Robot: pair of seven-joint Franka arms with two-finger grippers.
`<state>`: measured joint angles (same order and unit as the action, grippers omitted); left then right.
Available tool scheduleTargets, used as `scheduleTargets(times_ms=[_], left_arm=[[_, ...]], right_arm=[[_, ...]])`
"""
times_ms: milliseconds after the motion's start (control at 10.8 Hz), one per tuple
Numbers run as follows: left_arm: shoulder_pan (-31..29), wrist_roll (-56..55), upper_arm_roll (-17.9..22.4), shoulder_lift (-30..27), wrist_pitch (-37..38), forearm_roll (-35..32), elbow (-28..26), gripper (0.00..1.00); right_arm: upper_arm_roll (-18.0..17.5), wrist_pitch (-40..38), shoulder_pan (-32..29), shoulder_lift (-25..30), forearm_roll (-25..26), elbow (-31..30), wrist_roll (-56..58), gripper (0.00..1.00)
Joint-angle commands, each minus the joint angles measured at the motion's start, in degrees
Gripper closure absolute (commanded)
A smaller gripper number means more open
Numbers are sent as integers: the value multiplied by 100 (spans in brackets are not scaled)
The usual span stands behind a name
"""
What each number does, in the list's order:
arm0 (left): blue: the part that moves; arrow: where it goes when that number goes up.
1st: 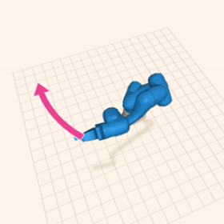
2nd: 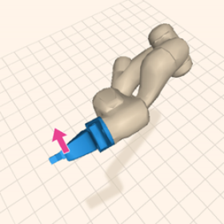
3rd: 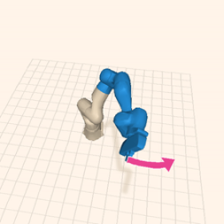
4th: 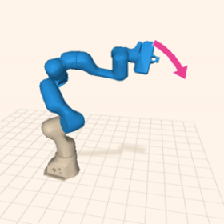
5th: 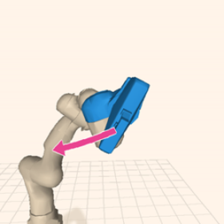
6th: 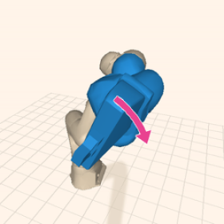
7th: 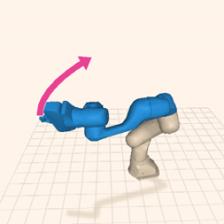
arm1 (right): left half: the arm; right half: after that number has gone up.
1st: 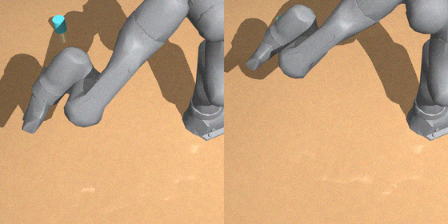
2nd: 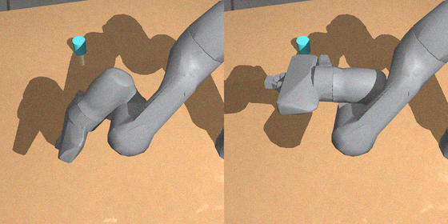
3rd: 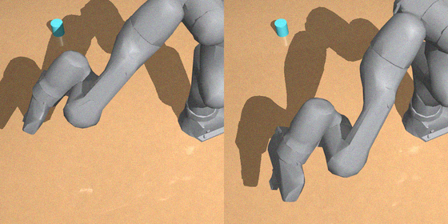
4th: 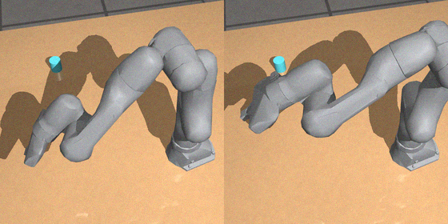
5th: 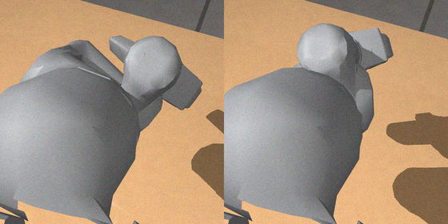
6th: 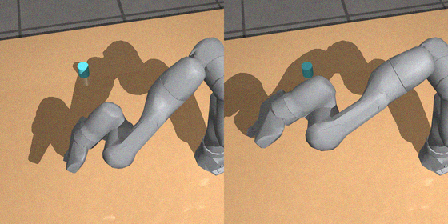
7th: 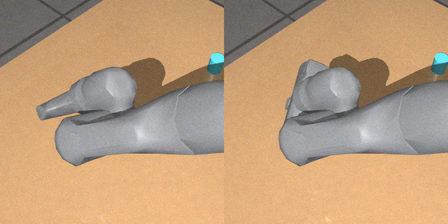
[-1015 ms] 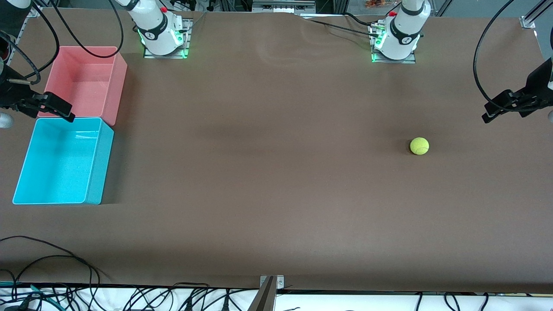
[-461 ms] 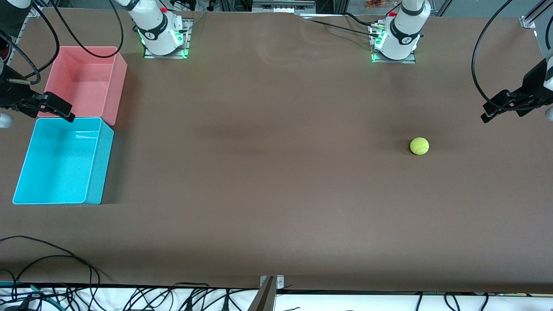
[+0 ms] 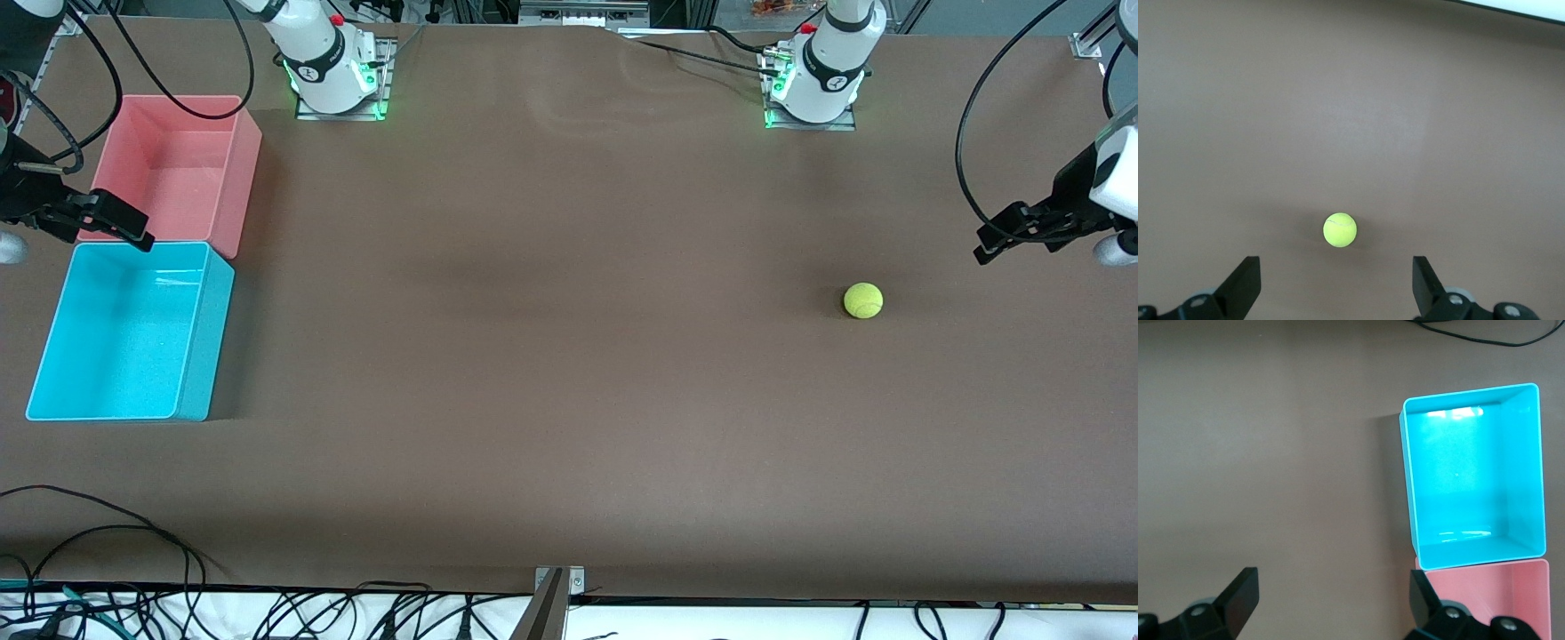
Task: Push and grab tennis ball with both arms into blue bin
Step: 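Lower the left gripper beside the tennis ball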
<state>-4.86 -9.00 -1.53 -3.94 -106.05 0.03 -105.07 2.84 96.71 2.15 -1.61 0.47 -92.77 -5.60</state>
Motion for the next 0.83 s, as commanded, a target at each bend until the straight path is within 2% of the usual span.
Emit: scheduleTargets(times_ms=[0,185,369,738], left_arm=[[-120,-5,-32,227,-197,-135,12,0],[-156,-14,-23,262,-179,-144,21,0],[-313,21,-32,612,-240,-144,21,0],[-384,30,12,885,-241,-144,56,0]], right_arm=[[-3,-30,-4,-24,-39,119,15,0],[-3,-30,-4,-24,-39,119,15,0],[-3,-30,-4,-24,-39,119,15,0],[-3,-30,-4,-24,-39,119,6,0]])
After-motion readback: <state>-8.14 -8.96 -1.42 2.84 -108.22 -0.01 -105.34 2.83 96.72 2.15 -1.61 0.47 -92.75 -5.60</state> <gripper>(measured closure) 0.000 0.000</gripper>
